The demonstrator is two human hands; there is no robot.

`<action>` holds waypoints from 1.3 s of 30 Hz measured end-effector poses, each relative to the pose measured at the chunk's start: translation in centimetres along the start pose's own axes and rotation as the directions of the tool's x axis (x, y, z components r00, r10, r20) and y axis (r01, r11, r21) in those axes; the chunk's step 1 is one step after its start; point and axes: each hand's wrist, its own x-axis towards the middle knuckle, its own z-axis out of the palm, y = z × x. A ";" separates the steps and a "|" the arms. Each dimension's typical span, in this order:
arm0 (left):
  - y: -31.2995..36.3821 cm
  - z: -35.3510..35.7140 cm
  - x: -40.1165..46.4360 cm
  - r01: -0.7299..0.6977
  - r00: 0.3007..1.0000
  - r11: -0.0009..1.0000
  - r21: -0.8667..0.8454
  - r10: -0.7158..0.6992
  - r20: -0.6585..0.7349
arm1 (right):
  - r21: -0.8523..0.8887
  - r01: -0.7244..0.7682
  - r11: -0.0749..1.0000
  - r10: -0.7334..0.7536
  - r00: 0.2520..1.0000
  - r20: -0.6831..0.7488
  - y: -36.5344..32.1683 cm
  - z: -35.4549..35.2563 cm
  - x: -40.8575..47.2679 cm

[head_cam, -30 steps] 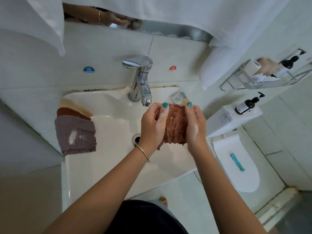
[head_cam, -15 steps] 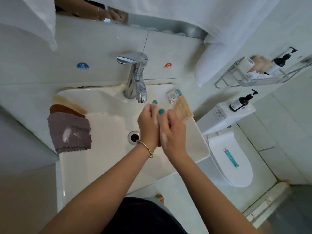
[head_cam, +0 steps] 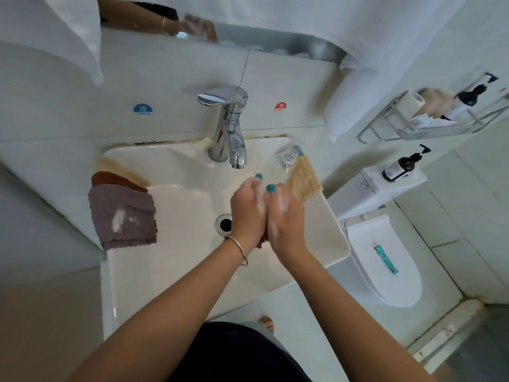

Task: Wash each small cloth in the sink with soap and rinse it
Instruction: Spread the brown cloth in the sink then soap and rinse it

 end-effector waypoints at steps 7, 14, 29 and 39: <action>-0.9 -3.0 1.7 0.101 0.955 0.994 -0.052 -0.082 0.284 | 0.259 -0.222 0.940 0.213 0.975 0.063 2.6 -2.8 1.1; -3.9 -8.3 4.0 -0.047 0.830 0.927 0.372 -0.171 0.530 | 0.342 -0.165 0.925 0.048 0.944 0.326 5.0 -5.2 0.6; -6.2 -11.8 9.0 -0.023 0.779 0.889 0.457 -0.271 0.566 | 0.366 -0.644 0.671 0.303 0.690 0.658 9.5 -0.1 1.5; -11.6 -11.0 10.8 -0.137 0.883 0.663 0.736 -0.254 0.394 | 0.215 -0.510 0.833 0.375 0.806 0.458 13.4 4.0 2.5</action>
